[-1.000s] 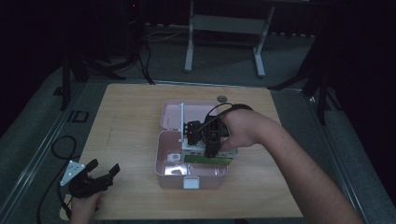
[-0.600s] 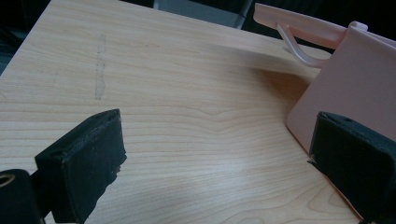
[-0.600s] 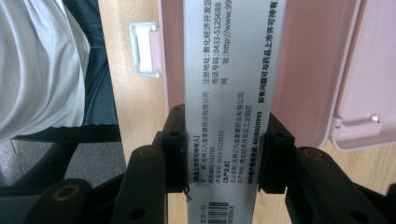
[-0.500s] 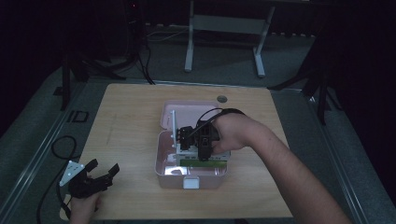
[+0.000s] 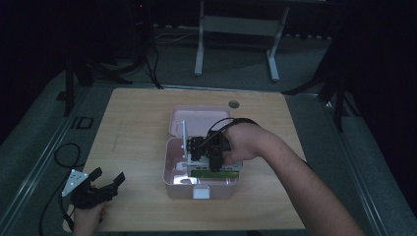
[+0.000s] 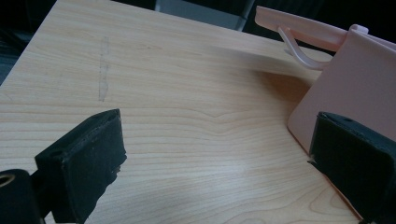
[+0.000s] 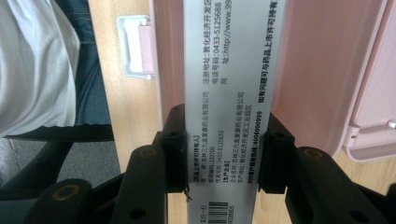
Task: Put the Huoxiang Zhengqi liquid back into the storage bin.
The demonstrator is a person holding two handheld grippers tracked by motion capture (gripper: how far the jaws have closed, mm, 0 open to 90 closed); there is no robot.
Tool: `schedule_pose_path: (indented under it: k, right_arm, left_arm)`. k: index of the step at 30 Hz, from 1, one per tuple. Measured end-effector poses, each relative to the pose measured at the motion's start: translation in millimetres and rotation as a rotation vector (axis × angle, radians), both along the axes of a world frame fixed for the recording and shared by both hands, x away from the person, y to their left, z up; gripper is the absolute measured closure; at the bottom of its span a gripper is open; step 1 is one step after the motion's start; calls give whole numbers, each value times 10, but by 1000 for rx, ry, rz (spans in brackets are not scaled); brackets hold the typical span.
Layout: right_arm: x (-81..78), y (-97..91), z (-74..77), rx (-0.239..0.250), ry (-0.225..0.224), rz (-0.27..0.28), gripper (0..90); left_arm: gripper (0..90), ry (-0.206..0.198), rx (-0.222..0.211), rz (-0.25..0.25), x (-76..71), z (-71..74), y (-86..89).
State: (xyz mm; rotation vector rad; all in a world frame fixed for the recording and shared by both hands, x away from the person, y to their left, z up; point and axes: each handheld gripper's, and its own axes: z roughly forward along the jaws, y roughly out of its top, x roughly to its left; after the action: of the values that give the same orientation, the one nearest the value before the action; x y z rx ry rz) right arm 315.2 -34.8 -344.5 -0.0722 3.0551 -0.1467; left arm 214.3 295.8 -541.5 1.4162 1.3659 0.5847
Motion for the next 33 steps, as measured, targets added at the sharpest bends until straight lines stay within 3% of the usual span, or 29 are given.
schedule_pose_path:
  k: [17,23,33]
  right_arm:
    - [24,20,-235,-7,-10,26,617]
    - [36,9,-297,18,-8,31,617]
    - [63,-31,-475,6,-5,16,616]
  left_arm:
    - [37,4,6,-6,4,-4,-6]
    - [37,5,6,-6,3,-5,-4]
    - [37,7,7,-6,8,-9,-7]
